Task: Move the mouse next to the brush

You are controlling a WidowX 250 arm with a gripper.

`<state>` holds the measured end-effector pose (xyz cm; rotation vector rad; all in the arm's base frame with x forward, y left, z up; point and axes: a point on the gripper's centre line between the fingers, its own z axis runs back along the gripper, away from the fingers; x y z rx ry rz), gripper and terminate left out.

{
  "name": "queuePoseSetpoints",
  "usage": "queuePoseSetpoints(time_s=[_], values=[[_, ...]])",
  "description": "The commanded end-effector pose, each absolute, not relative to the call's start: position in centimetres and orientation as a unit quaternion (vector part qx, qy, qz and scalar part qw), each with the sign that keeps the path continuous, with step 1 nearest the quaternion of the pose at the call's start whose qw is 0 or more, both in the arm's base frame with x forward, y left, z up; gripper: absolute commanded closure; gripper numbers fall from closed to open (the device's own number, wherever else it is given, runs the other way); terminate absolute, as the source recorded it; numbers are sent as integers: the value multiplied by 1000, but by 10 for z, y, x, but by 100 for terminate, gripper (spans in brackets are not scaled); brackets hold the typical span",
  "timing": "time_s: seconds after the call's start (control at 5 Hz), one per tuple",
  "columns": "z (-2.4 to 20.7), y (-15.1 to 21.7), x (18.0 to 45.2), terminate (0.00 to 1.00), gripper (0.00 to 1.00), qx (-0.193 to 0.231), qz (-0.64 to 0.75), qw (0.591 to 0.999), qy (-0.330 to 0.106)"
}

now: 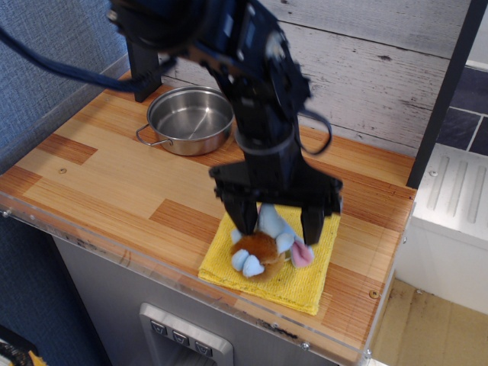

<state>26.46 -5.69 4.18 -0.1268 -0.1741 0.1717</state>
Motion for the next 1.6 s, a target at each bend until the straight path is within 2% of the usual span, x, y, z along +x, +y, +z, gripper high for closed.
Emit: queuePoseSetpoints(time_s=[0.0,0.2,0.4,0.6,0.8,1.0,1.4], values=[[22,-54,256,0,0,-50,80,992,-82],[9,-45,250,0,0,-34,82,994,-69],[5,-41,249,0,0,-35,81,994,-72],[13,-41,251,0,100,-38,86,992,-86],[15,-40,251,0,100,-36,90,992,-87],[27,-38,256,0,100,-47,98,989,-96],[87,-43,277,0,100,-58,108,980,-157]])
